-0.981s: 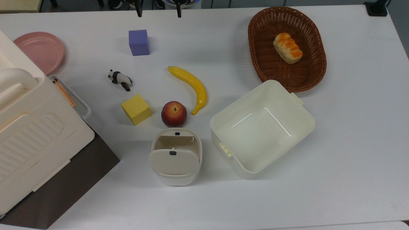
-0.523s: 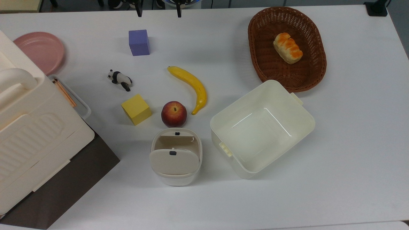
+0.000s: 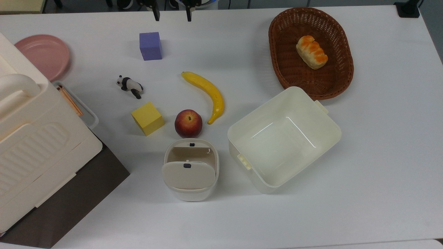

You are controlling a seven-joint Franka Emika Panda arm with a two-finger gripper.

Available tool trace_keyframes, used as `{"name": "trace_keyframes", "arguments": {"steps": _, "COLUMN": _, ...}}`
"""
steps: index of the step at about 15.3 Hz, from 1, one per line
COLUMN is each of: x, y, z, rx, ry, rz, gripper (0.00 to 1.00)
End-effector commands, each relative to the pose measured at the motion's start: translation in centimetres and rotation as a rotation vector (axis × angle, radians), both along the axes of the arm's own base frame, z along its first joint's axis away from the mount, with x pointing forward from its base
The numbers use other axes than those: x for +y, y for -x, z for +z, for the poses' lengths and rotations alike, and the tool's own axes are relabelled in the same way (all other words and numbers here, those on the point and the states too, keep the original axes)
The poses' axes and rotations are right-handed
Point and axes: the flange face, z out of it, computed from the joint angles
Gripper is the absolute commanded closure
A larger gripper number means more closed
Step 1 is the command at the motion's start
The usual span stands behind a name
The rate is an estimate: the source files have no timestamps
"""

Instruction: Close the trash can

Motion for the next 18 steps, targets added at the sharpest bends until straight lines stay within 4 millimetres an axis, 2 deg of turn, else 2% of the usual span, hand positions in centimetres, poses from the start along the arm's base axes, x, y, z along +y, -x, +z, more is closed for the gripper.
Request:
{"name": "trace_keyframes", "arguments": {"steps": 1, "x": 0.1, "y": 0.6, "z": 0.1, "rx": -0.012, "ry": -0.030, "rz": 0.025, "gripper": 1.00}}
{"name": "trace_keyframes", "arguments": {"steps": 6, "x": 0.1, "y": 0.5, "z": 0.0, "rx": -0.016, "ry": -0.038, "rz": 0.026, "gripper": 1.00}}
{"name": "trace_keyframes", "arguments": {"steps": 9, "x": 0.1, "y": -0.2, "z": 0.1, "rx": -0.050, "ry": -0.058, "rz": 0.008, "gripper": 1.00}}
{"name": "trace_keyframes", "arguments": {"steps": 11, "x": 0.0, "y": -1.8, "z": -0.5, "rx": -0.101, "ry": -0.072, "rz": -0.012, "gripper": 1.00}}
{"name": "trace_keyframes", "arguments": {"steps": 13, "x": 0.0, "y": -3.6, "z": -0.2, "rx": -0.175, "ry": -0.073, "rz": -0.041, "gripper": 1.00}}
{"name": "trace_keyframes", "arguments": {"steps": 15, "x": -1.0, "y": -5.7, "z": -1.2, "rx": -0.217, "ry": -0.056, "rz": -0.085, "gripper": 1.00}}
{"name": "trace_keyframes", "arguments": {"steps": 18, "x": -0.9, "y": -8.4, "z": -2.5, "rx": -0.278, "ry": -0.036, "rz": -0.083, "gripper": 1.00}}
